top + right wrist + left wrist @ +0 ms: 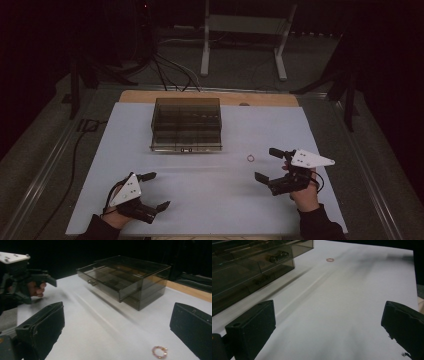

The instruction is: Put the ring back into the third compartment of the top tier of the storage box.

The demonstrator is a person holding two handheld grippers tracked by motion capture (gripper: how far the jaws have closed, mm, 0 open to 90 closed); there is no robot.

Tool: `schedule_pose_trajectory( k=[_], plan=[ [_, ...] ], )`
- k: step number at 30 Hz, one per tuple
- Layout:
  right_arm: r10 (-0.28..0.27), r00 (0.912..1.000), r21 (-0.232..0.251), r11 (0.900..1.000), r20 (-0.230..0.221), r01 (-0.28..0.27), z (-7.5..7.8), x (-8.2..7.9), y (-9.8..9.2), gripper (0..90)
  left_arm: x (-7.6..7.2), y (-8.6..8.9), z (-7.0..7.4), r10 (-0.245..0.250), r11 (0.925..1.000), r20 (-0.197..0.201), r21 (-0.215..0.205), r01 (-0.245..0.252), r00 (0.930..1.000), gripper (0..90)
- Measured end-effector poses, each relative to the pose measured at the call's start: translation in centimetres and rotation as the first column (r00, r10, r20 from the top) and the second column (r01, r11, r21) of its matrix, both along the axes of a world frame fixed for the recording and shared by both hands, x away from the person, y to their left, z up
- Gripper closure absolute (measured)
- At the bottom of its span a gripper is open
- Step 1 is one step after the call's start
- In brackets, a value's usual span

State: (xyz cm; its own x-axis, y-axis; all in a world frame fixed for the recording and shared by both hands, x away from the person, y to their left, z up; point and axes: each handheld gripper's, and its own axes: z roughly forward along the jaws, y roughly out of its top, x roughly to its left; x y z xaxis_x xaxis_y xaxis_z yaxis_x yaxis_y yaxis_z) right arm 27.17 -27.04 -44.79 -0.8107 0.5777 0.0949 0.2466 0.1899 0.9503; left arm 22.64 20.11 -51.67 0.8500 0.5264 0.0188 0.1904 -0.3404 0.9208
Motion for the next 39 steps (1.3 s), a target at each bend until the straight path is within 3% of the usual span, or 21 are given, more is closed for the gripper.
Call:
schedule_pose_trajectory(
  k=[13,29,39],
  plan=[
    [-0.075,0.997,-0.002,0.997,-0.019,0.075,-0.1,2.0,-0.4,0.0,0.0,0.0,0.0,0.002,1.0,-0.007,-0.006,-0.002,1.0,0.6],
    [-0.156,0.9852,-0.033,0.988,-0.071,0.154,-1.7,4.6,-0.2,0.0,0.0,0.0,0.1,0.002,0.9999,-0.004,-0.015,-0.002,1.0,0.6],
    [-0.223,0.9669,-0.077,0.974,-0.124,0.215,-3.7,6.2,-0.3,0.0,0.0,0.1,0.2,0.005,0.9998,0.0,-0.019,-0.005,1.0,0.6]
  ],
)
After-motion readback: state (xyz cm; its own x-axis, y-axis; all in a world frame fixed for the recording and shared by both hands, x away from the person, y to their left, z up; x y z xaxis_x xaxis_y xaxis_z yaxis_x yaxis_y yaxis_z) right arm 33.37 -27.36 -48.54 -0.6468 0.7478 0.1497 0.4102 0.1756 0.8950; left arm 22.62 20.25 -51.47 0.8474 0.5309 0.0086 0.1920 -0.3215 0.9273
